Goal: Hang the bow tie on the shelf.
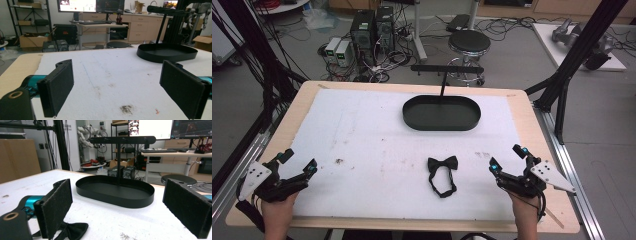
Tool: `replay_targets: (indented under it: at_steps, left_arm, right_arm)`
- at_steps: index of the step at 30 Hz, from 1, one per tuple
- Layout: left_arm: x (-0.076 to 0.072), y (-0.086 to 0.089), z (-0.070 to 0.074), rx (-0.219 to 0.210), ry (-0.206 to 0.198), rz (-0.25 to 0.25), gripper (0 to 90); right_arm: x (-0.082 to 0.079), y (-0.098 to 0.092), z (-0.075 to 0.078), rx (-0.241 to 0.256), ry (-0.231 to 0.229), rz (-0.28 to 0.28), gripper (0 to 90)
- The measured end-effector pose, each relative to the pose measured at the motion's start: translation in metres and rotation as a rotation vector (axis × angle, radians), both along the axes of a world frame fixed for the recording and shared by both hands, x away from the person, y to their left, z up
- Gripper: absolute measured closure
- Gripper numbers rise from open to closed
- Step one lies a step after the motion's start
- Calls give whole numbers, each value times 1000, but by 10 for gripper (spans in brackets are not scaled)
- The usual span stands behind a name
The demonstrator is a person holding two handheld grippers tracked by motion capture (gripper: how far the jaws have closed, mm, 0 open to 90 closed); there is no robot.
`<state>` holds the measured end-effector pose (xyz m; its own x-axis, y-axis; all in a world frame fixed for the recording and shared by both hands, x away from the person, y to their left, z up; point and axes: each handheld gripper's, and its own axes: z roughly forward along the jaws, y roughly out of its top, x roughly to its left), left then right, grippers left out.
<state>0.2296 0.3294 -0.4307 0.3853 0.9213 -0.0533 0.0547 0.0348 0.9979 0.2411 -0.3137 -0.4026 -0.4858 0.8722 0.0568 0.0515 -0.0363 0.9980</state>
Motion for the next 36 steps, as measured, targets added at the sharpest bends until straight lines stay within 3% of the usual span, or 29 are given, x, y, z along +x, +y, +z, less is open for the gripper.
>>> replay_targets:
  at_steps: [5,8,14,20,28,31,33,36]
  left_arm:
    - [0,-2,-1,5,2,9,125]
    - [-1,-1,0,9,0,9,125]
    - [-1,0,1,4,-1,11,125]
    - [-1,0,1,1,-1,11,125]
    - [-1,1,1,1,-1,7,125]
    - [-1,0,1,1,-4,3,125]
    - [-1,-1,2,2,-6,-2,125]
    - [-1,-2,2,4,-6,-5,125]
  right_arm:
    - [-1,-2,5,12,9,27,81]
    - [1,3,7,-32,32,134,82]
    - [6,25,13,-96,81,198,81]
    - [19,52,17,-228,209,233,81]
    - [29,93,-1,-319,414,225,82]
    - [32,107,-11,-368,469,233,88]
    - [33,113,-17,-393,501,222,193]
    - [36,119,-23,-393,528,216,196]
